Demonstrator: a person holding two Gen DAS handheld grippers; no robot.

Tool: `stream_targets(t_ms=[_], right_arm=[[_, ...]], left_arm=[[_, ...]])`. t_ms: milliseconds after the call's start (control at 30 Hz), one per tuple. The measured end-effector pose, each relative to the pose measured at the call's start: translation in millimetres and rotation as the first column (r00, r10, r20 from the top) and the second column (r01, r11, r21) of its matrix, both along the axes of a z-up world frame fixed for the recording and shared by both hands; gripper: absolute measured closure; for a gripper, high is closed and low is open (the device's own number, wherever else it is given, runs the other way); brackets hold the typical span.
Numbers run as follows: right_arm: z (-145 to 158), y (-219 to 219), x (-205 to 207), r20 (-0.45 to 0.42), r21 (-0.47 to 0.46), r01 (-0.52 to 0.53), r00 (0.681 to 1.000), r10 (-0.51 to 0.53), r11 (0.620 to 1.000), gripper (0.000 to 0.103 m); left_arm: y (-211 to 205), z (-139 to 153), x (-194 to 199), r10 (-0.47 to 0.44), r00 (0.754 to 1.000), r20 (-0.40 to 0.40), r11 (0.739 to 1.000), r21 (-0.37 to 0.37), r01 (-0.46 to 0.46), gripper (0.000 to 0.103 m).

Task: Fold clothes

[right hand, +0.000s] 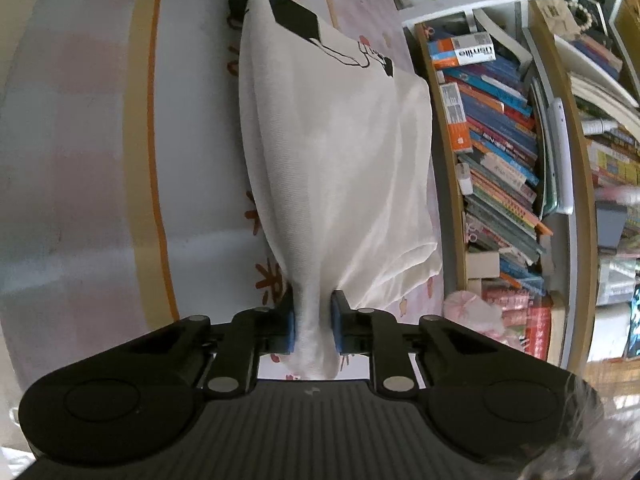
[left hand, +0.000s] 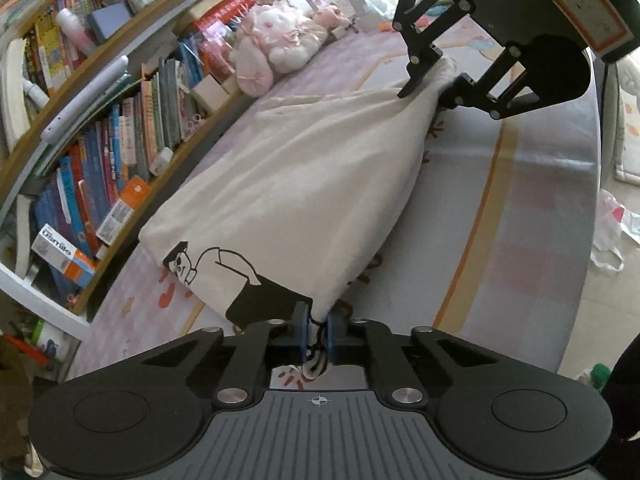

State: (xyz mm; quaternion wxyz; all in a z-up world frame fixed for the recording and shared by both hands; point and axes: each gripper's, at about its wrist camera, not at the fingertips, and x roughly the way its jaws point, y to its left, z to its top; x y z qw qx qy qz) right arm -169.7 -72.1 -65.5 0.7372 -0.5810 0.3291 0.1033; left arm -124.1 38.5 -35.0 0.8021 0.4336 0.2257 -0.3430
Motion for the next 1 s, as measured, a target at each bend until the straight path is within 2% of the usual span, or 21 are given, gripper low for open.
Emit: stream_targets(t_ms=[200,367,567,1000], right_arm=[[18,-3,5,-0.062,0.104,0.047,0.997,-0.041,0.994,0.088],[35,-5,-14,-0.118,0.178,0.039,0.993,-0.018,0.983,0.088],[45,-5,-45,-0.170,0.203,-0.008,0.984,0.044,0.979,0.088],[58,-16,-81,-0.186,0.258,-0.031,0.979,0.081,0.966,0.088]], left_arm=[[1,8,-2,-0.005,1.000,-0.028,1.000,0.026,0.006,0.098],[9,24,-18,-0.020,0.998,-0.068,1.000,0.023,0.021,0.098],[8,33,-44,-0.048,0.993,-0.109,0.997,0.056,0.054,0.098],[-2,43,-79,0.016,0.989,-0.145,0.999,0.044,-0.010,0.098]])
